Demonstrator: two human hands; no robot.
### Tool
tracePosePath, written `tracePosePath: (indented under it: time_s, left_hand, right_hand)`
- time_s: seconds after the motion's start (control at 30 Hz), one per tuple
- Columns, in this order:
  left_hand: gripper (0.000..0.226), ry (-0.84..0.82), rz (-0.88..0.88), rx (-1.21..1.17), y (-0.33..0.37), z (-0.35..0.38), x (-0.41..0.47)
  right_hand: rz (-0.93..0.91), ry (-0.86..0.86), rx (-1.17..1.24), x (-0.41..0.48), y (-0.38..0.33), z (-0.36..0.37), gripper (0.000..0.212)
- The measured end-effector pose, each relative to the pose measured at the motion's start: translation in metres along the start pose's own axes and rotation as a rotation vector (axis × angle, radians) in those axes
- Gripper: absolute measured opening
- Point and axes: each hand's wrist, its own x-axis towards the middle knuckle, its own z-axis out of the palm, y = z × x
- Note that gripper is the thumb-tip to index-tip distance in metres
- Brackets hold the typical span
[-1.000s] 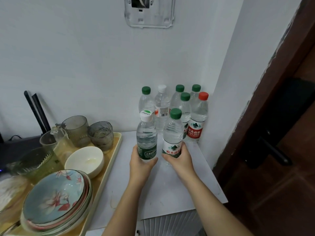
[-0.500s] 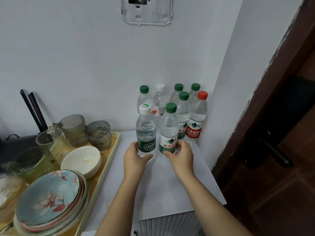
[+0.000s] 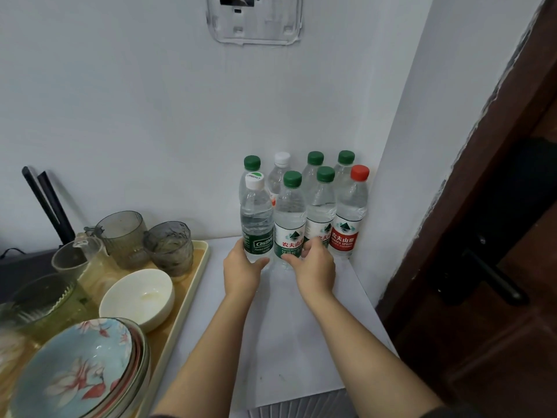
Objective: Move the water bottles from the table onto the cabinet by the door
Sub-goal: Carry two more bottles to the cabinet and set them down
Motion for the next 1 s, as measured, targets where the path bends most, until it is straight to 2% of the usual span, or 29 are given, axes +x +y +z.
tracePosePath:
  time_s: [0.17,0.43,0.47,0.53,0.6,0.63,0.7,0.77,0.83,1.0]
  left_hand:
    - [0.045,0.001,-0.002,0.025,0.002,0.003,0.008]
    - [0.051,-0.009,0.01,-0.014,-0.002,0.006,0.012]
    - [0.057,-0.032,0.011,-0.028,-0.005,0.003,0.013]
    - [0.074,-0.13,0.023,-0.088,-0.001,0.024,0.013]
    - [0.091,-0.149,0.035,-0.135,-0.003,0.022,0.016]
    - [0.095,-0.152,0.035,-0.154,-0.002,0.02,0.018]
    - [0.087,-0.155,0.05,-0.196,-0.004,0.016,0.023]
    - [0.074,-0.157,0.072,-0.222,-0.005,0.014,0.025]
    - [0.071,-0.154,0.08,-0.24,-0.008,0.012,0.026]
    - [0.067,-0.138,0.11,-0.25,-0.017,0.015,0.029]
  right_hand:
    - [-0.007,-0.012,-0.055,0.006,-0.003,0.006,0.03]
    - [-0.008,-0.018,-0.068,0.007,0.0,0.002,0.031]
    - [-0.016,0.014,-0.064,0.004,0.001,0.001,0.034]
    - [0.0,0.204,-0.068,0.008,0.021,-0.018,0.043]
    - [0.047,0.353,-0.062,0.008,0.028,-0.023,0.067]
    - [0.088,0.372,-0.03,0.008,0.03,-0.024,0.084]
    - [0.13,0.32,0.074,0.012,0.032,-0.021,0.111]
    - [0.122,0.214,0.199,0.018,0.034,-0.016,0.124]
    - [0.118,0.164,0.293,0.022,0.034,-0.009,0.128]
    - [0.148,0.194,0.332,0.028,0.033,0.001,0.127]
